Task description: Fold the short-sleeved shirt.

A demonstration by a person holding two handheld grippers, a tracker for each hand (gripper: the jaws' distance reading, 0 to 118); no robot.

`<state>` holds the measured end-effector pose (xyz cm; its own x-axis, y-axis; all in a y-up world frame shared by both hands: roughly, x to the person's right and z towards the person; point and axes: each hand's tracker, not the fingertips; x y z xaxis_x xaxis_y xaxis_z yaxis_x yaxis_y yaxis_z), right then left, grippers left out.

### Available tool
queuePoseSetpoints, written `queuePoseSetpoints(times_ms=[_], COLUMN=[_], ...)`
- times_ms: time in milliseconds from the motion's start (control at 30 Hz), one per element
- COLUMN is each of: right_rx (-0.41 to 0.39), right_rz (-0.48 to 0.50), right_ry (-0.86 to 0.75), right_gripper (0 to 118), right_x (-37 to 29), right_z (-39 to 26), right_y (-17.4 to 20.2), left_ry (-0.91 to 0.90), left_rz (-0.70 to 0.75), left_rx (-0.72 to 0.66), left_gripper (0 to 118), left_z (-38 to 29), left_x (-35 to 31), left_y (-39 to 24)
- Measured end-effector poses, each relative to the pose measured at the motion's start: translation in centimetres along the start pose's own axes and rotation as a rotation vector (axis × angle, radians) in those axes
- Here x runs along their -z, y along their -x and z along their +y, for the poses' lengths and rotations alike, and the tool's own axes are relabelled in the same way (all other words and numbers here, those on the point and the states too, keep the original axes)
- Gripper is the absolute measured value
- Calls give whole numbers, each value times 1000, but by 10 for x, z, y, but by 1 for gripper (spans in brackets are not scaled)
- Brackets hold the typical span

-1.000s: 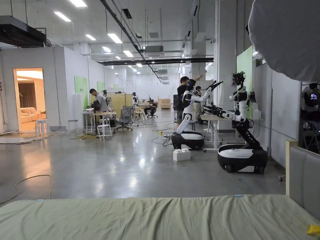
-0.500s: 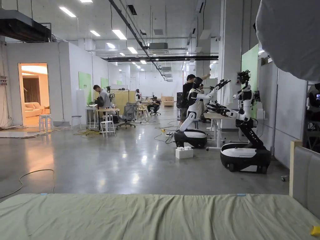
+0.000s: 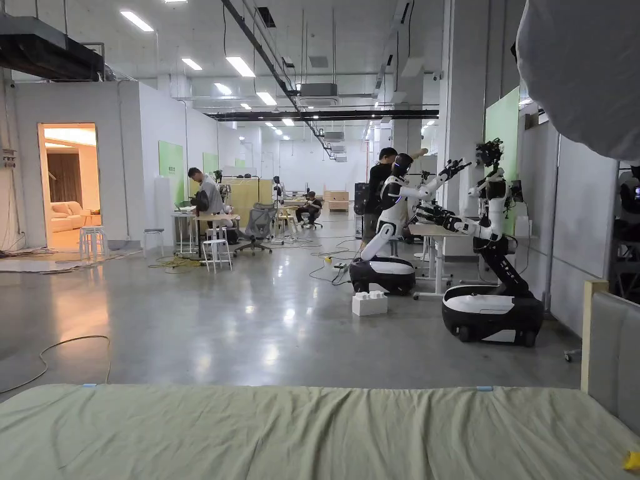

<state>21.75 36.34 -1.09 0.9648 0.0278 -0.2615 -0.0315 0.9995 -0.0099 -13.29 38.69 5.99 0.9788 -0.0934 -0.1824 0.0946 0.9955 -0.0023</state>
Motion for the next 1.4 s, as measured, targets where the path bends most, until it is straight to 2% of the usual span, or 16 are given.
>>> queuePoseSetpoints(times_ms=[800, 933, 1067, 1133, 1233, 1267, 1333, 1400], right_rx=[41, 31, 16, 43, 172, 176, 244, 264], right_rz=[18, 23, 18, 6, -7, -16, -30, -37], right_ry=[27, 40, 20, 22, 119, 97, 124, 153], right_gripper=[118, 118, 118, 118, 118, 118, 118, 118], right_x=[-2, -1, -1, 1, 8, 9, 9, 11], right_z=[-1, -1, 2, 2, -1, 3, 4, 10], right_y=[-6, -4, -3, -4, -9, -9, -9, -7], left_ry=[25, 34, 36, 36, 39, 42, 48, 52], left_rz=[6, 15, -8, -17, -15, -14, -14, -13], left_rx=[10, 81, 62, 43, 37, 33, 26, 21], left_gripper=[118, 118, 118, 118, 118, 118, 118, 118], left_z=[-2, -3, -1, -1, -1, -1, -1, -1], left_x=[0, 0, 0, 1, 1, 1, 1, 2], left_y=[3, -5, -7, -6, -6, -6, -6, -5])
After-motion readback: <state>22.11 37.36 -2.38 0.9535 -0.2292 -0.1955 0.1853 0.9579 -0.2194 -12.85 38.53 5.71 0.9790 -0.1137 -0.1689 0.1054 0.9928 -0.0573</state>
